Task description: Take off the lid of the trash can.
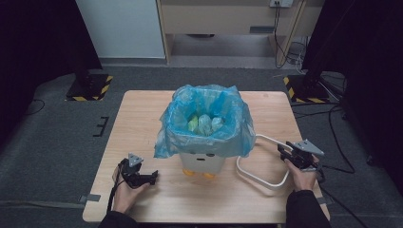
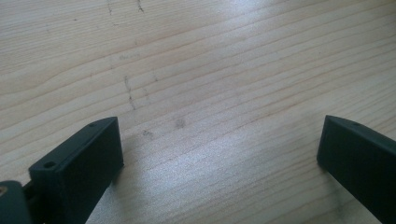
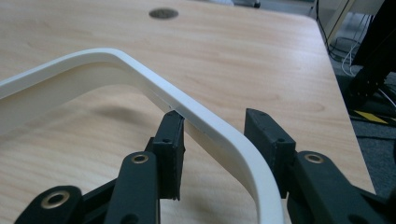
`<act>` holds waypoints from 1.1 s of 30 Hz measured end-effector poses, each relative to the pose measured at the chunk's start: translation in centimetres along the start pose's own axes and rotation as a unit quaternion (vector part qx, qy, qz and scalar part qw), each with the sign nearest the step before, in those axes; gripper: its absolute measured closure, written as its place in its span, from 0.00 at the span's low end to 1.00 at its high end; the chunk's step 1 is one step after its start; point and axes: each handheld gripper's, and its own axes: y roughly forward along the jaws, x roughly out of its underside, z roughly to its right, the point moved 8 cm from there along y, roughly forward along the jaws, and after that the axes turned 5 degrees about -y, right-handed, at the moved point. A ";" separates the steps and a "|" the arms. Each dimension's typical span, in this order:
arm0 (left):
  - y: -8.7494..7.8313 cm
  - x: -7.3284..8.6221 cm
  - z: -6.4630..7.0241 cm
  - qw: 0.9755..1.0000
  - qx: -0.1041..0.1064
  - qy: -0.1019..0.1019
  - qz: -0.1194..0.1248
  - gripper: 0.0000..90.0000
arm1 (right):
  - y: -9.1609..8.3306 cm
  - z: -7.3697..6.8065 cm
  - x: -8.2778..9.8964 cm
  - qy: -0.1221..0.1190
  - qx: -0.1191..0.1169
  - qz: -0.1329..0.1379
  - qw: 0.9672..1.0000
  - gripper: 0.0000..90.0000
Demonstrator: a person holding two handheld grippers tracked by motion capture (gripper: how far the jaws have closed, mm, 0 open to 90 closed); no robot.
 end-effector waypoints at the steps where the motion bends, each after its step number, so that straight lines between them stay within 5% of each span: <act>1: 0.0 0.0 0.0 1.000 0.000 0.000 0.000 0.00 | 0.1 0.0 0.3 -0.003 -0.001 -0.006 1.000 0.65; 21: -0.6 0.0 -0.1 1.000 0.002 -0.001 -0.005 0.13 | 0.6 0.1 2.4 -0.017 -0.010 -0.074 0.997 0.59; 33: -1.4 -0.4 0.0 1.000 0.013 -0.024 0.000 0.19 | -0.2 -0.4 1.1 -0.016 -0.021 -0.048 0.999 0.39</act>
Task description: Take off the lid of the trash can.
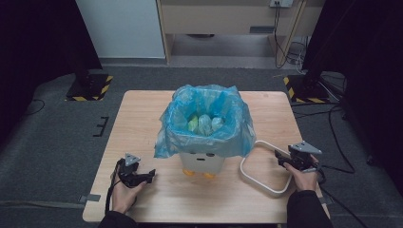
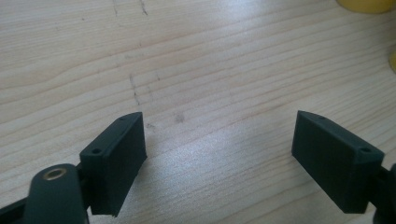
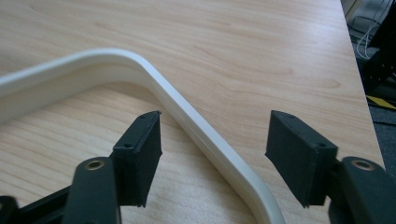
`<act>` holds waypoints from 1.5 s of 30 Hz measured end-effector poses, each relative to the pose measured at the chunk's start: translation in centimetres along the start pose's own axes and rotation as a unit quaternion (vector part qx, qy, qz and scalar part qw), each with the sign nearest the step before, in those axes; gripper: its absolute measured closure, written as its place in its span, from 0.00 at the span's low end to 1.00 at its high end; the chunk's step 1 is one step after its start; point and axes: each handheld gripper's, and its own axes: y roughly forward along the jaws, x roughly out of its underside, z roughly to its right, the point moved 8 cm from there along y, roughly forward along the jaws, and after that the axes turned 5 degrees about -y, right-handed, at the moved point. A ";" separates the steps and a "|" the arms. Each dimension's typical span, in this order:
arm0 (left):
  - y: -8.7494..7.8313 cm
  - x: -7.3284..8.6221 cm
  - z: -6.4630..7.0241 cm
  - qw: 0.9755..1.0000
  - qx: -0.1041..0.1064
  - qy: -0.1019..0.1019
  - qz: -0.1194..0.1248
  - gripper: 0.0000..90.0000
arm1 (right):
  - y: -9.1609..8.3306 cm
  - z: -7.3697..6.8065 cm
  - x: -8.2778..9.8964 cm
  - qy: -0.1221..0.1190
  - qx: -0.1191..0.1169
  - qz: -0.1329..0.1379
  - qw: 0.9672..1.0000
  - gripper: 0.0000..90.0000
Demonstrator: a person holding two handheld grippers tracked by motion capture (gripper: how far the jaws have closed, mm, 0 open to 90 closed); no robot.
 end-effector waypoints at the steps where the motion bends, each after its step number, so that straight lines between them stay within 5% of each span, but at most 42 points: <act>1: -0.1 0.0 0.0 1.000 0.000 -0.003 0.002 0.19 | -0.1 -0.1 -0.2 0.002 -0.001 0.004 1.000 0.38; 17: -2.0 -2.1 0.0 0.998 0.012 -0.027 0.063 0.22 | -1.8 -0.9 -3.9 0.016 0.014 0.082 0.996 0.26; 34: -5.5 -5.7 1.2 0.989 0.032 -0.032 0.140 0.18 | -4.3 -1.8 -7.7 0.024 0.011 0.145 0.989 0.19; 45: -7.4 -7.4 1.5 0.984 0.042 -0.036 0.170 0.18 | -5.7 -2.2 -9.5 0.017 0.009 0.159 0.987 0.17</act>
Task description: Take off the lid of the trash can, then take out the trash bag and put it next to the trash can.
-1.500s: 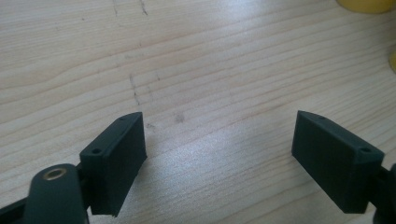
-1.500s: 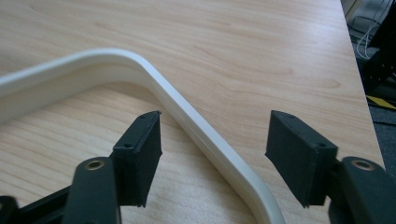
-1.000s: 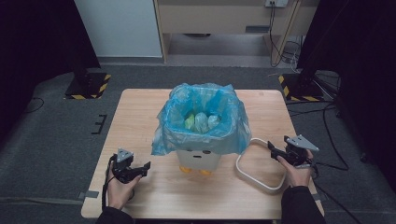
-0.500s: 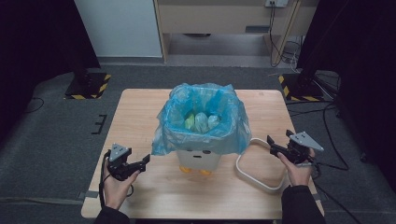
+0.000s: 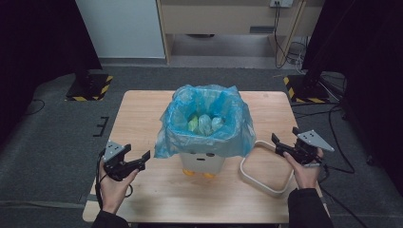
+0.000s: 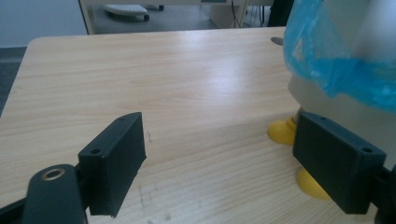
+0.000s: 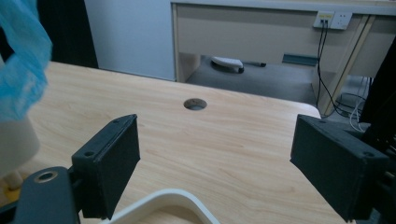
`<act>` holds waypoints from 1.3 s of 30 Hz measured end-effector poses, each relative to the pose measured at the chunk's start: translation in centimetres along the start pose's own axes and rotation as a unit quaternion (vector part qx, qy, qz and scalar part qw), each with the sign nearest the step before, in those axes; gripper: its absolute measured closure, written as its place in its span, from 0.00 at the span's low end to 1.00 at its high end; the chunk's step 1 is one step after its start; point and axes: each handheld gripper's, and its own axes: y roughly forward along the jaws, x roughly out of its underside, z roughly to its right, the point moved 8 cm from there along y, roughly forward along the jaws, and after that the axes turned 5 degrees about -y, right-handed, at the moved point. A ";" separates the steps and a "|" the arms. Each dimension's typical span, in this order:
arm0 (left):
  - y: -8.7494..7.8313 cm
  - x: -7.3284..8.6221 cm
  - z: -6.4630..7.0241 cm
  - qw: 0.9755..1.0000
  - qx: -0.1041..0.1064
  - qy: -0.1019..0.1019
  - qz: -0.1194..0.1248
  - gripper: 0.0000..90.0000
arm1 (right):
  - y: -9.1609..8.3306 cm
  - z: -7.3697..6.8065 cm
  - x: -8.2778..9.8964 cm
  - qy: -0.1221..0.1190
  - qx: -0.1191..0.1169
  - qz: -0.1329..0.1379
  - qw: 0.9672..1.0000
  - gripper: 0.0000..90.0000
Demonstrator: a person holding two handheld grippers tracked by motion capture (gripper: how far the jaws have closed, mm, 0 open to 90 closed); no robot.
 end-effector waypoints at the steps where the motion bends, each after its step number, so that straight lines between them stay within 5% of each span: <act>1: -0.1 -0.2 0.1 1.000 0.002 0.000 0.003 0.18 | 0.0 -0.1 -0.3 0.005 -0.002 0.005 1.000 0.17; 25: -1.5 -4.2 1.0 0.999 0.018 0.002 0.051 0.19 | -1.9 -0.1 -4.5 0.021 -0.003 0.050 0.999 0.18; 39: -2.3 -7.3 1.3 0.995 0.026 -0.003 0.097 0.21 | -2.7 -0.7 -7.8 0.011 -0.002 0.086 0.996 0.19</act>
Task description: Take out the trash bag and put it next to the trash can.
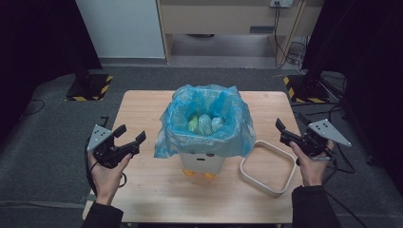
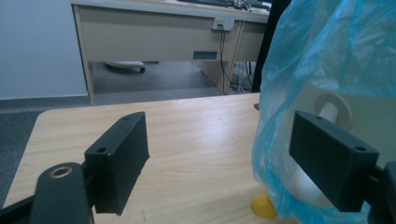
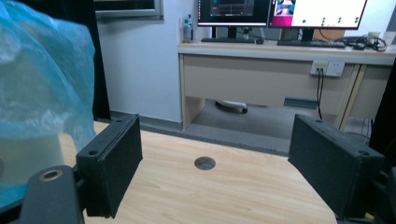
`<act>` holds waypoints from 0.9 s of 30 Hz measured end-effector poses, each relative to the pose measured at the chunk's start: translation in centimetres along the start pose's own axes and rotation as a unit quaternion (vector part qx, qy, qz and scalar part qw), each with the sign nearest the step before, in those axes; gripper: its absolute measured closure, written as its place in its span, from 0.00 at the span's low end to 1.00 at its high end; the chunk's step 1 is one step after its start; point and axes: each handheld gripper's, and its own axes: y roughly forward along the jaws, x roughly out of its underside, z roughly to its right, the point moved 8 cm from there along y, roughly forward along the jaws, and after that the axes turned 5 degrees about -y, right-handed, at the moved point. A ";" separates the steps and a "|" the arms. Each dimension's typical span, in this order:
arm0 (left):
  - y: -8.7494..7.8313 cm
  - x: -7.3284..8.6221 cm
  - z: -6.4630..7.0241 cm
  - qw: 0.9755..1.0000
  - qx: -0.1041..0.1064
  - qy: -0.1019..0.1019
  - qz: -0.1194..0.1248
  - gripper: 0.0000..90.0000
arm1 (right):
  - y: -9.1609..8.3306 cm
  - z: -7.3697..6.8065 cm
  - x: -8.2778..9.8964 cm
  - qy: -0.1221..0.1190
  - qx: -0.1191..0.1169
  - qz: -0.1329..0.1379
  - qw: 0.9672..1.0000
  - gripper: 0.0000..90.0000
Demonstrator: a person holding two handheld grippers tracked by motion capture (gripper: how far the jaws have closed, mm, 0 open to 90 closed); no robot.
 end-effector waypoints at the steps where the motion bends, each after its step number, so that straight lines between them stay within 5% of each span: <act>1: 0.0 -0.2 0.0 1.000 0.001 0.002 0.002 0.21 | 0.0 0.0 -0.3 -0.002 0.000 0.002 1.000 0.20; 27: 0.3 -5.7 4.2 0.997 0.033 0.028 0.067 0.24 | -0.6 -2.3 -5.7 -0.007 -0.023 0.054 0.998 0.26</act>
